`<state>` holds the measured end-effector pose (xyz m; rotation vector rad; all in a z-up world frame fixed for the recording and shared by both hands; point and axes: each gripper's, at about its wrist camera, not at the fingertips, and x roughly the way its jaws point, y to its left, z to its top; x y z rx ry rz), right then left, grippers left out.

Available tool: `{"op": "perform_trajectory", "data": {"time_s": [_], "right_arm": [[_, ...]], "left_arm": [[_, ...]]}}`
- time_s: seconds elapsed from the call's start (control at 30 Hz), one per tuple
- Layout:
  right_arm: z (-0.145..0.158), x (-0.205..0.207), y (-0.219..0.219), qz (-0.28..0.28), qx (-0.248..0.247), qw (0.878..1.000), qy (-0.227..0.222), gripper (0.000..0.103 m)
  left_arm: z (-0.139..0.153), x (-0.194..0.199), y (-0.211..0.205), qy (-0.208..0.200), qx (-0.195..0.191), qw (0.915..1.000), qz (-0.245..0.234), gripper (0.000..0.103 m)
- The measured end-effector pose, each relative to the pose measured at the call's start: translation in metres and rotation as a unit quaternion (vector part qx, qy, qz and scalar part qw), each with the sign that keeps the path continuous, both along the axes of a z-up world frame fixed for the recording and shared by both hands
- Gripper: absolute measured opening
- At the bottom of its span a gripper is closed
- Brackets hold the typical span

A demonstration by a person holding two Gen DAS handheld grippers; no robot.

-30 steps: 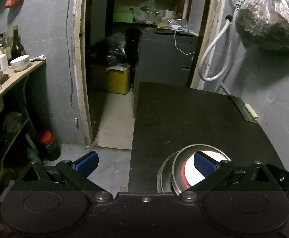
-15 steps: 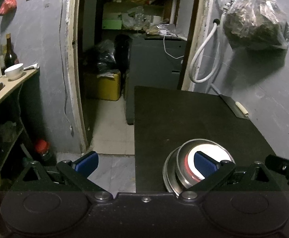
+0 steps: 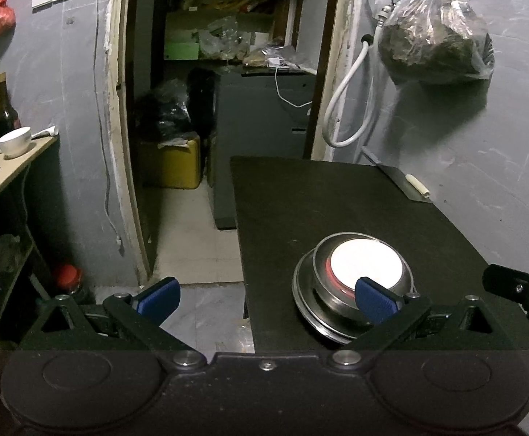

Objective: Organize plates and bowls

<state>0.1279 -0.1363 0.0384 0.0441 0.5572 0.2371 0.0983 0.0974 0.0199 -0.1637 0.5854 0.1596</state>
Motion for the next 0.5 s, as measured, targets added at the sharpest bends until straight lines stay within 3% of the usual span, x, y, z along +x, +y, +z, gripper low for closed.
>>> {"op": "perform_trajectory", "data": {"time_s": [0.5], "right_arm": [[0.007,-0.053,-0.004,-0.021,-0.021,1.000,-0.011,0.103]], "left_arm": [[-0.007,-0.038,-0.001,-0.019,-0.020,0.9995,-0.012,0.102]]}}
